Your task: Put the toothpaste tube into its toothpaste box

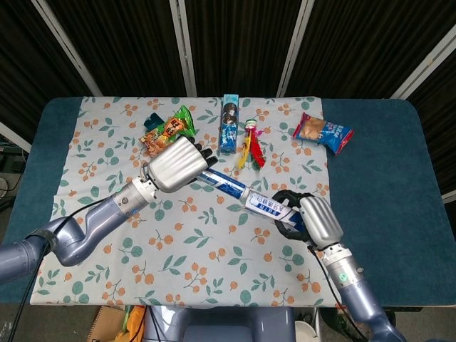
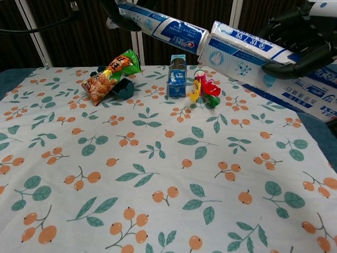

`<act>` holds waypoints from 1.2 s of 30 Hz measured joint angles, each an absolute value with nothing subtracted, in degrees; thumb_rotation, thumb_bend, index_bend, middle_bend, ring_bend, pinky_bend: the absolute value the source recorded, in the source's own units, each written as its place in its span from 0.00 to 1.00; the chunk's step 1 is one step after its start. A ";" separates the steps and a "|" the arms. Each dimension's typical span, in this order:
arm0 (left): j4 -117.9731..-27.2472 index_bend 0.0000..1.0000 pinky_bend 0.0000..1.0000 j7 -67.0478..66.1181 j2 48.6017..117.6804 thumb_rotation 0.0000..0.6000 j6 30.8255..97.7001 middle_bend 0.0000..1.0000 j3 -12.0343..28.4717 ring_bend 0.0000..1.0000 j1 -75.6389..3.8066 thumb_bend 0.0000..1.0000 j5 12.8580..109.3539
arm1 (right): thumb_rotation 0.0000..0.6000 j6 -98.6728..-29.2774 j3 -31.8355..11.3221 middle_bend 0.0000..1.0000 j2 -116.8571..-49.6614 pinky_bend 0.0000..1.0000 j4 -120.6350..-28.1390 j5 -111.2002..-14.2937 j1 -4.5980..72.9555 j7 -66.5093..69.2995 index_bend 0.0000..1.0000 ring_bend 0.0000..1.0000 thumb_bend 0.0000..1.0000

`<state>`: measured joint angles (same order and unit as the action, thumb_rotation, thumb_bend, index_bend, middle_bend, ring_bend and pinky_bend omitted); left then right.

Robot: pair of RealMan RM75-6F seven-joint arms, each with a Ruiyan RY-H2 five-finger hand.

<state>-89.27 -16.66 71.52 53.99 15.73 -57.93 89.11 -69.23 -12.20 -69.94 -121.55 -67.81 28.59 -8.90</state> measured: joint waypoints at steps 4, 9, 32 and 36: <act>-89.45 0.71 0.70 -17.04 72.03 1.00 53.95 0.79 15.71 0.71 -58.52 0.48 88.96 | 1.00 -69.15 -12.19 0.59 -70.06 0.40 -121.87 -67.86 28.74 -9.16 0.50 0.49 0.39; -89.29 0.71 0.70 -17.46 73.94 1.00 54.34 0.79 16.14 0.71 -59.93 0.48 89.16 | 1.00 -69.37 -12.41 0.59 -70.50 0.40 -122.34 -67.63 28.92 -9.38 0.50 0.49 0.39; -83.33 0.44 0.45 -21.75 79.54 1.00 58.51 0.45 19.47 0.38 -69.39 0.12 98.02 | 1.00 -74.75 -17.77 0.59 -70.93 0.40 -125.74 -62.32 23.24 11.46 0.50 0.49 0.39; -82.78 0.33 0.36 -23.81 81.13 1.00 59.17 0.34 20.66 0.28 -70.89 0.02 98.14 | 1.00 -76.79 -19.57 0.59 -70.80 0.40 -127.97 -62.63 21.19 16.84 0.50 0.49 0.39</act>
<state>-82.78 -23.81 81.13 59.17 20.66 -70.89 98.14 -76.79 -19.57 -70.80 -127.97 -62.63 21.19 16.84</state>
